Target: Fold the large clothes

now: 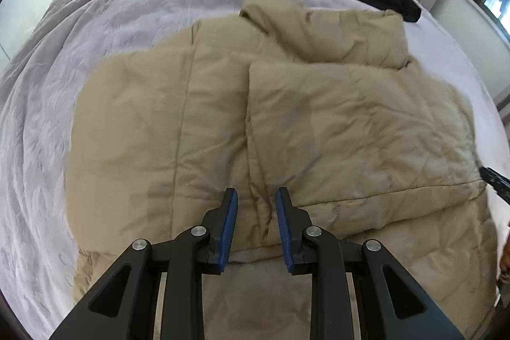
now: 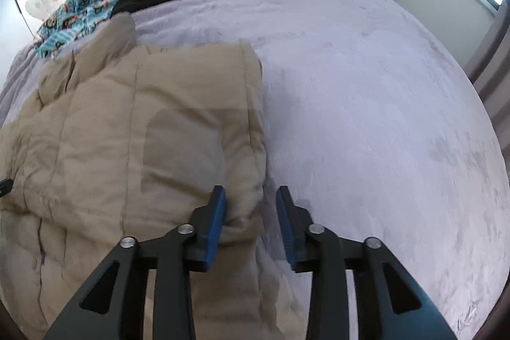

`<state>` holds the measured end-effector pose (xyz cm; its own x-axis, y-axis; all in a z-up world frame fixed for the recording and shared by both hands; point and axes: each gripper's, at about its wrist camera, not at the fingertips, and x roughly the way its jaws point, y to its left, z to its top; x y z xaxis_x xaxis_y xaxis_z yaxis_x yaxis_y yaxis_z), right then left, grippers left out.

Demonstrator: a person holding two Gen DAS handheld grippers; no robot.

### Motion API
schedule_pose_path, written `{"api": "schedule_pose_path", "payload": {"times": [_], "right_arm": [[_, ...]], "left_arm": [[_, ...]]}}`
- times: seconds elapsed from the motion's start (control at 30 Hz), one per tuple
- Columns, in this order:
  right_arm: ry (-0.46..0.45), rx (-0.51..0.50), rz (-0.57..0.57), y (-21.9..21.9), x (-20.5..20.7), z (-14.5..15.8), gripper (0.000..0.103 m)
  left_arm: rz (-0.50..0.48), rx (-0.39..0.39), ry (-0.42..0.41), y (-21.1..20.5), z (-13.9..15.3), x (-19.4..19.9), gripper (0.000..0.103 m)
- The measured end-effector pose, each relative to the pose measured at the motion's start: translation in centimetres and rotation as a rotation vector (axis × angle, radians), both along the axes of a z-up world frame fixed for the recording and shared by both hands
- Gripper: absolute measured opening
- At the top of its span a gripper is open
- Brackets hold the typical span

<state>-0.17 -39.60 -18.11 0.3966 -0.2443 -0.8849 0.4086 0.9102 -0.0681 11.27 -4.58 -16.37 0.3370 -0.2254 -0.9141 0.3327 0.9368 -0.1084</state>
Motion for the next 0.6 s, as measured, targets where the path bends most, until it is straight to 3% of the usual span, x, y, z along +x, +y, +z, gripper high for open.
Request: {"api": "schedule_pose_path", "payload": {"times": [0.13, 0.5, 0.53, 0.57, 0.6], "right_arm": [[0.011, 0.053, -0.02, -0.2, -0.9, 0.7, 0.04], [0.04, 0.332, -0.069, 0.5, -5.2, 2.5, 0.07], [0.044, 0.357, -0.069, 0.8, -5.6, 2.6, 0.072], [0.048, 0.373, -0.069, 1.0, -5.9, 2.6, 0.076], [0.051, 0.392, -0.068, 1.1, -6.3, 2.7, 0.078]], "left_arm": [[0.036, 0.024, 0.012, 0.2, 1.0, -0.7, 0.027], [0.072, 0.055, 0.096, 0.7, 5.1, -6.0, 0.027], [0.075, 0.056, 0.093, 0.8, 5.4, -6.5, 0.042], [0.081, 0.059, 0.092, 0.9, 5.8, -7.1, 0.065], [0.094, 0.061, 0.085, 1.0, 6.2, -7.6, 0.103]]}}
